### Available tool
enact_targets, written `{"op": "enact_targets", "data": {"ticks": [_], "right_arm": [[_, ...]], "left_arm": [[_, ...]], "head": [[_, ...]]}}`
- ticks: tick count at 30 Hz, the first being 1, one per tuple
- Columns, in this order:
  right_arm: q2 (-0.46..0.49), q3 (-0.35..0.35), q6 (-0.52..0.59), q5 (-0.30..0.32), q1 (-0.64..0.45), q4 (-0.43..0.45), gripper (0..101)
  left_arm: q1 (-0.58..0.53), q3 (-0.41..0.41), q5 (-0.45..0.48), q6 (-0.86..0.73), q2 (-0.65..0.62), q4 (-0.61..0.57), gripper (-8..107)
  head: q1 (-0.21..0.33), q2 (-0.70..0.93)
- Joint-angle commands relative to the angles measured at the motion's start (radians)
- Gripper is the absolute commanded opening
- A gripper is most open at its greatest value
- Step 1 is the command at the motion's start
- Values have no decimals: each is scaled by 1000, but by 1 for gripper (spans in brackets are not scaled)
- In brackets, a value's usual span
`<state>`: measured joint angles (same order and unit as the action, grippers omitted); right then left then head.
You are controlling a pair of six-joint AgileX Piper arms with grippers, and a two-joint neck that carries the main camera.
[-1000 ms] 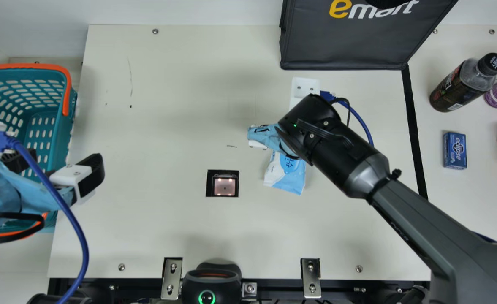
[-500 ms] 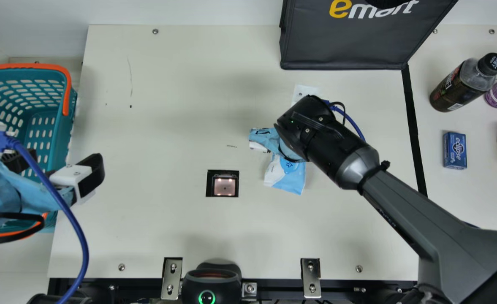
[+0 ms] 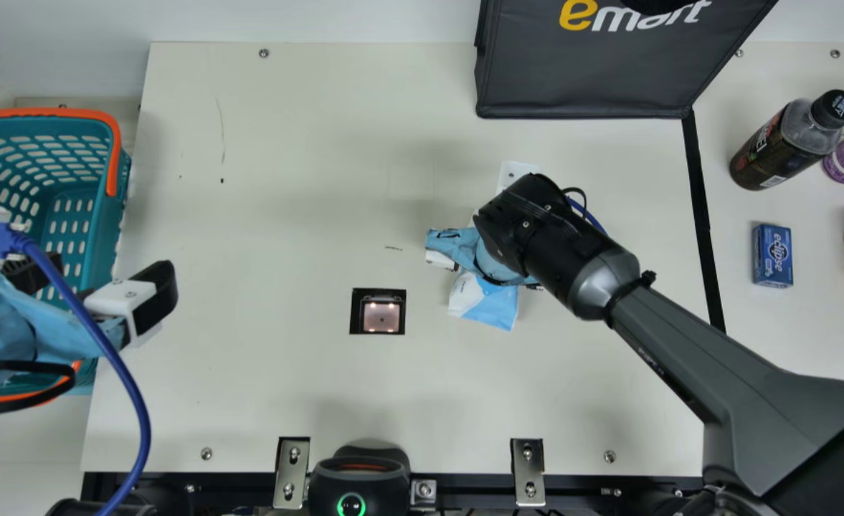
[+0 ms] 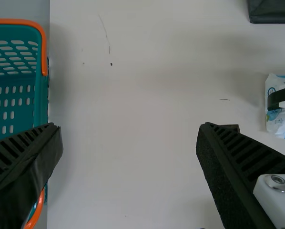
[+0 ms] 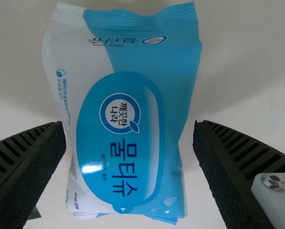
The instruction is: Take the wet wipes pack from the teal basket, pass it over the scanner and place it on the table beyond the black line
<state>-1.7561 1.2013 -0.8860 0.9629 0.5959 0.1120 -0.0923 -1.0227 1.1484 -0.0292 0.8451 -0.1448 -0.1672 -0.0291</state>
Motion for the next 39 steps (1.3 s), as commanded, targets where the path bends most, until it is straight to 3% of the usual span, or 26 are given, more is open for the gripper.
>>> {"op": "enact_targets", "data": {"ticks": [1,4,18,39], "right_arm": [[-1,-3,2,-8,-1,0,95],[-4,-7,4,-17,-1,0,95],[-5,-21,2,-32,11,6,2],[69,72,33,61,30,22,0]], "left_arm": [[0,0,0,0,0,0,90],[0,0,0,0,0,0,90],[0,0,0,0,0,0,90],[0,0,0,0,0,0,90]], "head": [[29,2],[29,2],[29,2],[29,-22]]}}
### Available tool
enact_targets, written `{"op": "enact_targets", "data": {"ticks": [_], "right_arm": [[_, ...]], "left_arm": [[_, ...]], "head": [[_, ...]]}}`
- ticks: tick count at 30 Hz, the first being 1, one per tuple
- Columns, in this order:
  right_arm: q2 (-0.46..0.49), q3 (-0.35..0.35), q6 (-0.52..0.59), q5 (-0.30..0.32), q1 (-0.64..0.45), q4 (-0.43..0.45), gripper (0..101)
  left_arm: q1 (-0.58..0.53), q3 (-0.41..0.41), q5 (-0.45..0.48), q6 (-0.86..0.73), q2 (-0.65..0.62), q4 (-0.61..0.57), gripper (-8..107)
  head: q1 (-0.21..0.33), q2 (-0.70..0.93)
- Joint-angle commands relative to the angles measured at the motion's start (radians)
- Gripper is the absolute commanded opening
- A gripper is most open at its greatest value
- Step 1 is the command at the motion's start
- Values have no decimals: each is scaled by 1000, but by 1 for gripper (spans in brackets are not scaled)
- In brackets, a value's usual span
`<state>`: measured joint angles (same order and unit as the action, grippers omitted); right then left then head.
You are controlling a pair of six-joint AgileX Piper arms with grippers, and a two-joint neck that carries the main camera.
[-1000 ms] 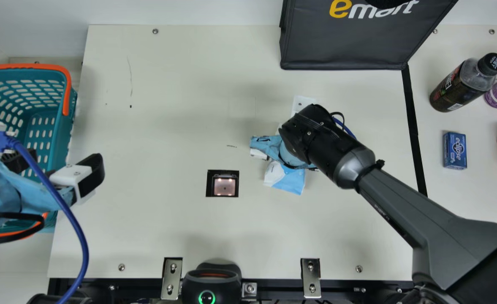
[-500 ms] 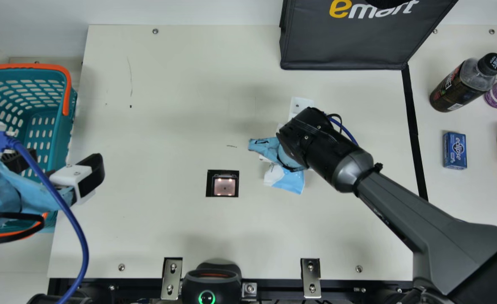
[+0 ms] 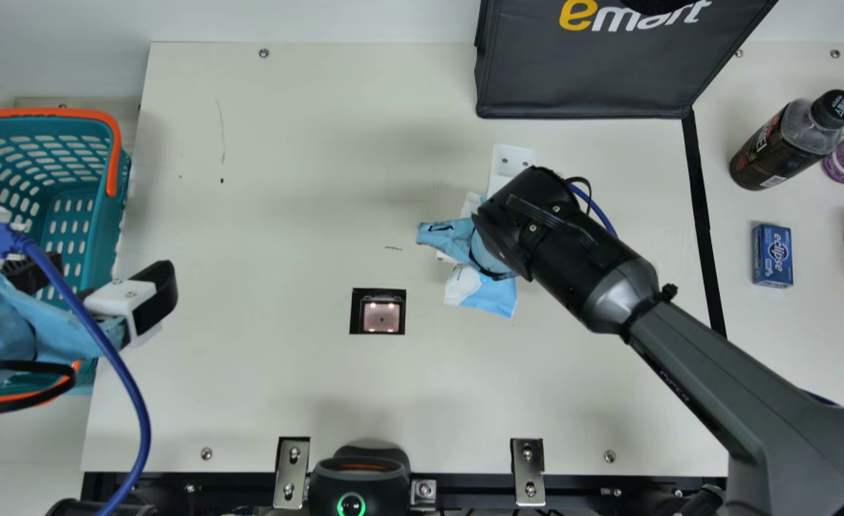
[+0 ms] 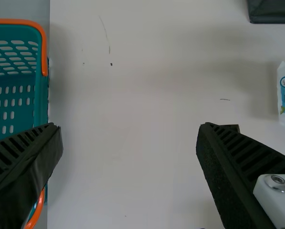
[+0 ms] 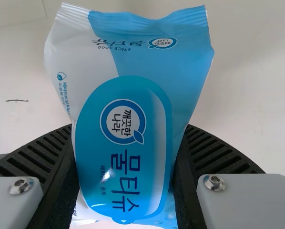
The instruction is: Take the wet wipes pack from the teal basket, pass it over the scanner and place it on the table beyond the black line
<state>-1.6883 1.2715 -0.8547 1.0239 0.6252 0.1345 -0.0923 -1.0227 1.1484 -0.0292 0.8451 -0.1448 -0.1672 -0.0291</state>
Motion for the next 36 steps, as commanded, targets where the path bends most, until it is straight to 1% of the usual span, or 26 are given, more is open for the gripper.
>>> {"op": "enact_targets", "data": {"ticks": [1,5,7,10,14,17,20,24,27,31,36], "right_arm": [[3,5,3,1,1,0,0],[17,3,10,-10,-6,3,0],[32,-8,26,-29,-20,-1,0],[68,-41,85,-68,-59,-21,0],[135,-101,213,-116,-144,-64,0],[194,-153,339,-140,-229,-111,0],[257,-202,482,-146,-328,-165,0],[334,-251,688,-130,-479,-247,0],[385,-276,850,-100,-601,-315,0],[436,-292,1060,-42,-774,-400,0],[460,-289,1292,45,-1004,-487,0]], "left_arm": [[0,0,0,0,0,0,90],[0,0,0,0,0,0,90],[0,0,0,0,0,0,90],[0,0,0,0,0,0,90],[0,0,0,0,0,0,90],[0,0,0,0,0,0,90],[0,0,0,0,0,0,90],[0,0,0,0,0,0,90],[0,0,0,0,0,0,90],[0,0,0,0,0,0,90],[0,0,0,0,0,0,90]], "head": [[29,-45],[29,-138],[29,-185],[29,-255],[29,-347],[29,-347],[29,-347],[29,-347],[29,-347],[29,-347],[29,-347]]}}
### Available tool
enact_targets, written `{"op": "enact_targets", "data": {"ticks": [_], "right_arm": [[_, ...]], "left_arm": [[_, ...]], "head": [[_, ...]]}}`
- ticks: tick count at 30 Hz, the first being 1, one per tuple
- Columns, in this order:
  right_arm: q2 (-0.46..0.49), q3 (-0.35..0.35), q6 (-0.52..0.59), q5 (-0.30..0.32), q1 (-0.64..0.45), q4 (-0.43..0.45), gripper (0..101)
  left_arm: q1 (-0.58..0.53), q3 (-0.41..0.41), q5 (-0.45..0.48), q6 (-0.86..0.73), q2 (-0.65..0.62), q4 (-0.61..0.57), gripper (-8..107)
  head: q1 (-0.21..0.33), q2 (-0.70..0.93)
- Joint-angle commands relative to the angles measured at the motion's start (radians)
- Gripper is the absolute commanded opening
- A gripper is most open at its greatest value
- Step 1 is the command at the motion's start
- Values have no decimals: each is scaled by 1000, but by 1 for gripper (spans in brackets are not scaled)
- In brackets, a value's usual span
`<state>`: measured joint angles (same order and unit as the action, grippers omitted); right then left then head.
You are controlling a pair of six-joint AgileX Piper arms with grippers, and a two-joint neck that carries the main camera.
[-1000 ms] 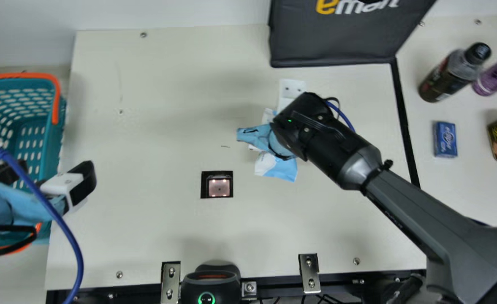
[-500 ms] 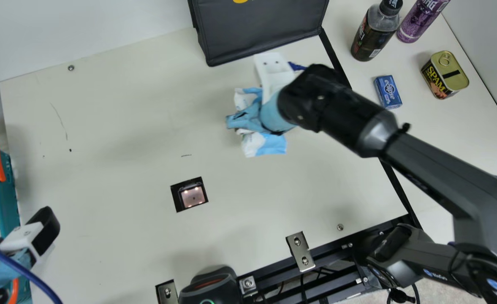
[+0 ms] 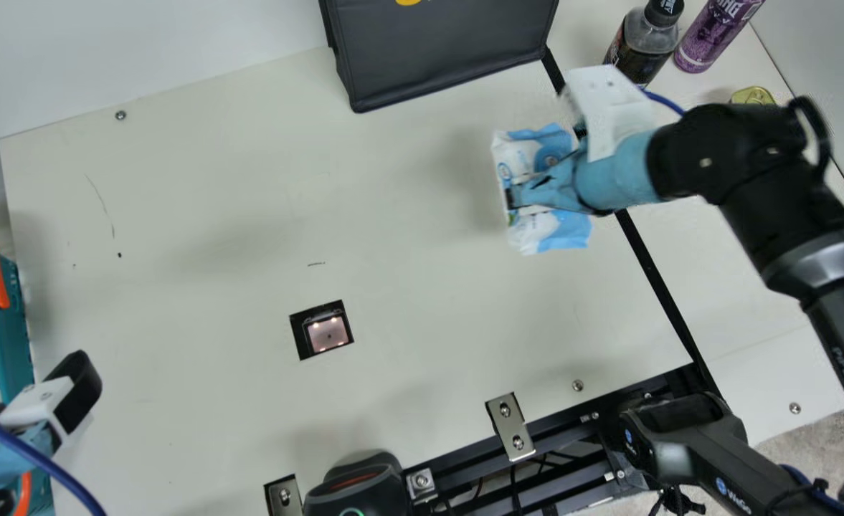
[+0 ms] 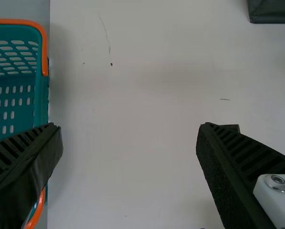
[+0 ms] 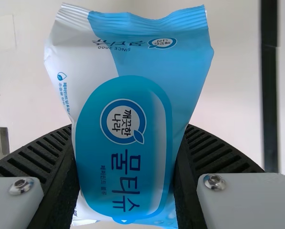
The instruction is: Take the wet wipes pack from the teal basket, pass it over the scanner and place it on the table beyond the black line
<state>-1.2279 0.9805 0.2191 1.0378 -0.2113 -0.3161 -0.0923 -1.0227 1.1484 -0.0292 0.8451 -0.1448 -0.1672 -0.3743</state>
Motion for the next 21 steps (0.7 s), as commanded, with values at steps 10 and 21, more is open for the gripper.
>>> {"op": "enact_targets", "data": {"ticks": [10,21], "right_arm": [[-37,33,567,139,-559,-92,0],[-54,9,807,129,-731,-50,0]], "left_arm": [[0,0,0,0,0,0,90],[0,0,0,0,0,0,90]], "head": [[29,-2],[29,-2]]}}
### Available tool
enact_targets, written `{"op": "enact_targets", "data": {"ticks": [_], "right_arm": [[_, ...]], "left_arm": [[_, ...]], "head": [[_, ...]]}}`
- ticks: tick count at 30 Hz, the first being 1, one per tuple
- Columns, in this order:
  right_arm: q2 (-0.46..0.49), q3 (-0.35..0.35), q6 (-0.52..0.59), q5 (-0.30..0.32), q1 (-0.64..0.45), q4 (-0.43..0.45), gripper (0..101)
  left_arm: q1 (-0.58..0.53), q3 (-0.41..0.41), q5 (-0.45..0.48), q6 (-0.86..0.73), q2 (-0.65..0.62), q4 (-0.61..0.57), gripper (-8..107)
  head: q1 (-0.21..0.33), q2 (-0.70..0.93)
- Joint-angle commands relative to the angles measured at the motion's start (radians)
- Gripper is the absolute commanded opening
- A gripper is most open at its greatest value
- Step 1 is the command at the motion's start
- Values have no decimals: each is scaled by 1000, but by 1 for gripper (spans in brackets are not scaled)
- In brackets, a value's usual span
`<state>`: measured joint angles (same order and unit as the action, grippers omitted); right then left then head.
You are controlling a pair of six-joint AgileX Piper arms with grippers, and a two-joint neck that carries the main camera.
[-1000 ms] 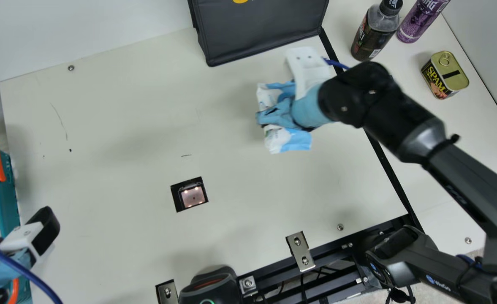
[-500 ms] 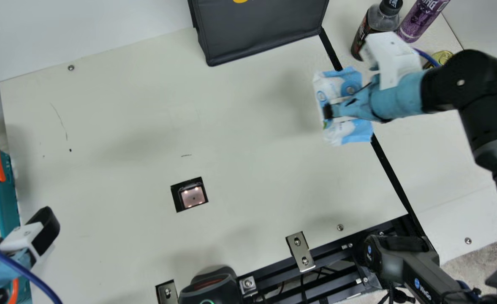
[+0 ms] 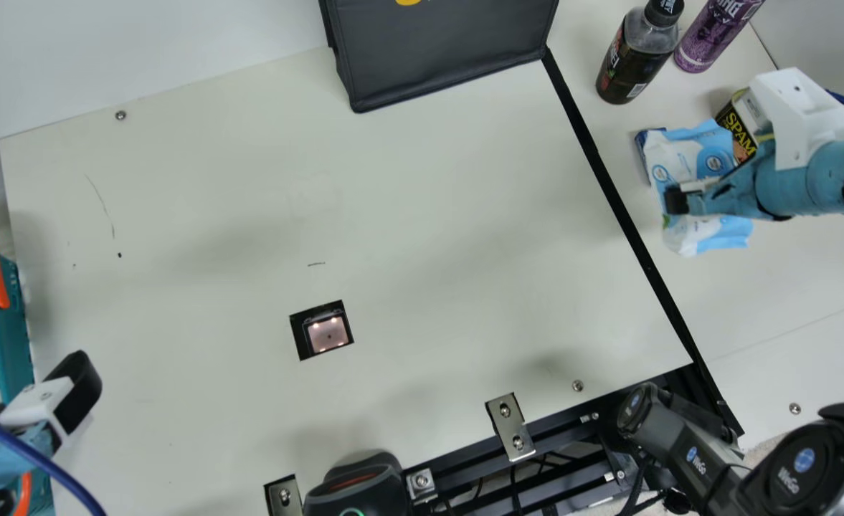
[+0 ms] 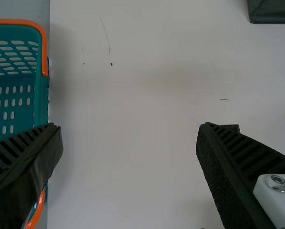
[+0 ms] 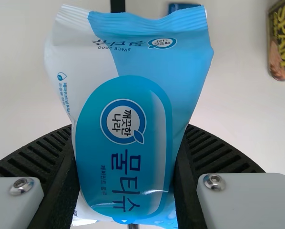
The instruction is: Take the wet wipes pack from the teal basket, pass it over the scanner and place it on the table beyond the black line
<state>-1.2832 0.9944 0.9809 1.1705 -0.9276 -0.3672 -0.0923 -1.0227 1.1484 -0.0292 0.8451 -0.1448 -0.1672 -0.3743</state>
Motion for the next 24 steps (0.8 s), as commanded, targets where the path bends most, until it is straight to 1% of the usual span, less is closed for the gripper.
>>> {"op": "enact_targets", "data": {"ticks": [1,5,8,17,24], "right_arm": [[2,-12,61,-8,-22,5,0],[4,-44,109,-31,-44,24,0],[2,-76,139,-62,-58,40,0],[-35,-164,244,-183,-103,57,0],[-81,-199,323,-269,-138,47,0]], "left_arm": [[0,0,0,0,0,0,90],[0,0,0,0,0,0,90],[0,0,0,0,0,0,90],[0,0,0,0,0,0,90],[0,0,0,0,0,0,90]], "head": [[29,-2],[29,-2],[29,-2],[29,-2],[29,-2]]}}
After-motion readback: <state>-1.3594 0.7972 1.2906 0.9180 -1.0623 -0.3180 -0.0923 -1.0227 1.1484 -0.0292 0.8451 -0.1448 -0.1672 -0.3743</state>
